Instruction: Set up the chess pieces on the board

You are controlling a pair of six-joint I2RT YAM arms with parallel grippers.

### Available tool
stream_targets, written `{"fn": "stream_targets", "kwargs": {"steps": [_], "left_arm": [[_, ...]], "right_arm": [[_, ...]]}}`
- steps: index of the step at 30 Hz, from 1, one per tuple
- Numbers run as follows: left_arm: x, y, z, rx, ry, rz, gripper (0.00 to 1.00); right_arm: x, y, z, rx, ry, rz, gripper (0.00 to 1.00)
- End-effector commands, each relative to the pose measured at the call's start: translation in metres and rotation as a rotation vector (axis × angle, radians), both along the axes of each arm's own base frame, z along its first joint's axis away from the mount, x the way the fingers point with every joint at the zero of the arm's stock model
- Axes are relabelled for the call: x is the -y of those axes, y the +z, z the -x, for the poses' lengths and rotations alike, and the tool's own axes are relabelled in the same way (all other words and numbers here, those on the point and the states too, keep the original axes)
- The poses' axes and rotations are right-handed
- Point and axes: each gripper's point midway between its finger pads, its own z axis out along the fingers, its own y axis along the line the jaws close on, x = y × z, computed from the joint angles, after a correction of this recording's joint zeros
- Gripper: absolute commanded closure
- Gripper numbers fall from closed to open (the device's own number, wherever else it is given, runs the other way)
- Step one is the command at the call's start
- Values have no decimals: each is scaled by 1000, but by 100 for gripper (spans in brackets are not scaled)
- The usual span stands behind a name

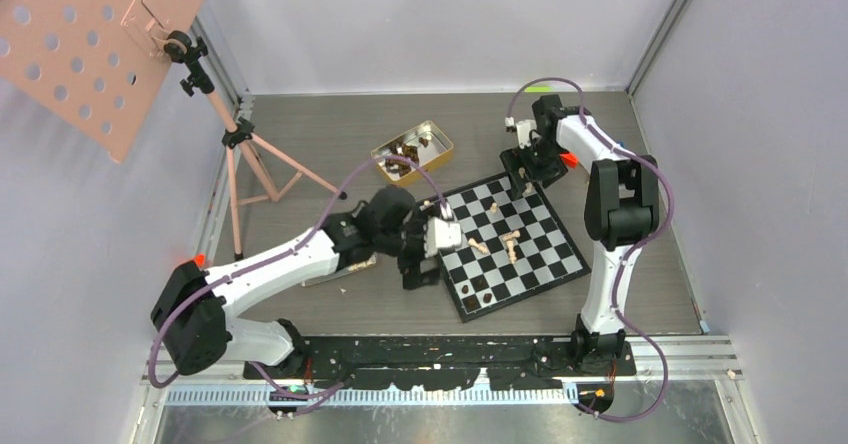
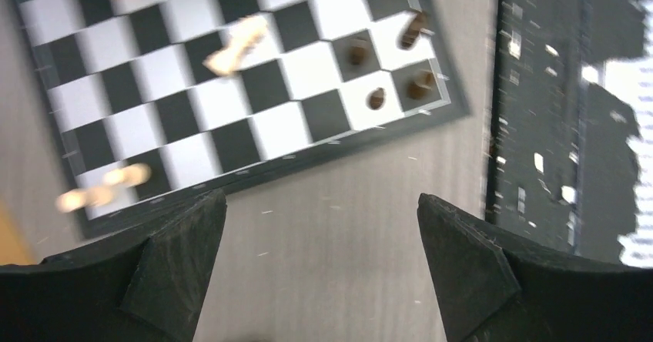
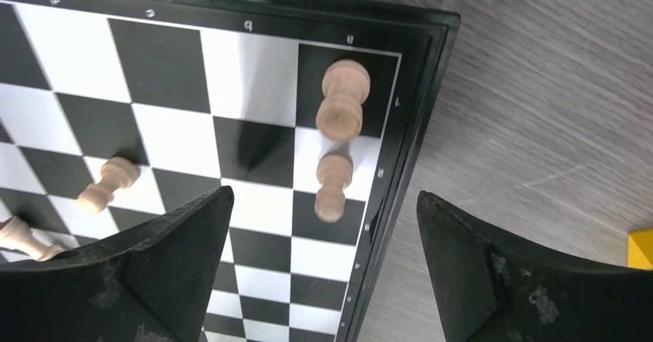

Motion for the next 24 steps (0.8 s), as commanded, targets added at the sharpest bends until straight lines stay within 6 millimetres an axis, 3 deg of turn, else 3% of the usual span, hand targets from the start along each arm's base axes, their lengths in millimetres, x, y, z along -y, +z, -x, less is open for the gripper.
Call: {"fn": "stream_targets", "kwargs": {"steps": [1, 5, 6, 12, 13, 17, 24], "left_arm": [[2, 51, -63, 10, 205, 127, 2], [8, 65, -117, -76, 363, 200, 1], [10, 64, -127, -107, 389, 207, 1], [34, 50, -171, -181, 458, 223, 1], [38, 41, -180, -196, 475, 212, 1], [47, 20, -211, -249, 551, 193, 1], [51, -22, -246, -264, 655, 133, 1]], "right_arm": [[1, 57, -4, 133, -36, 0, 3], [6, 71, 3, 175, -77, 10, 3], [6, 80, 2, 207, -89, 4, 3], [10, 85, 32, 240, -117, -5, 3], [10, 92, 35, 259, -120, -12, 3], [12, 88, 65, 241, -111, -13, 3], [28, 86, 121, 220, 3, 45, 3]]}}
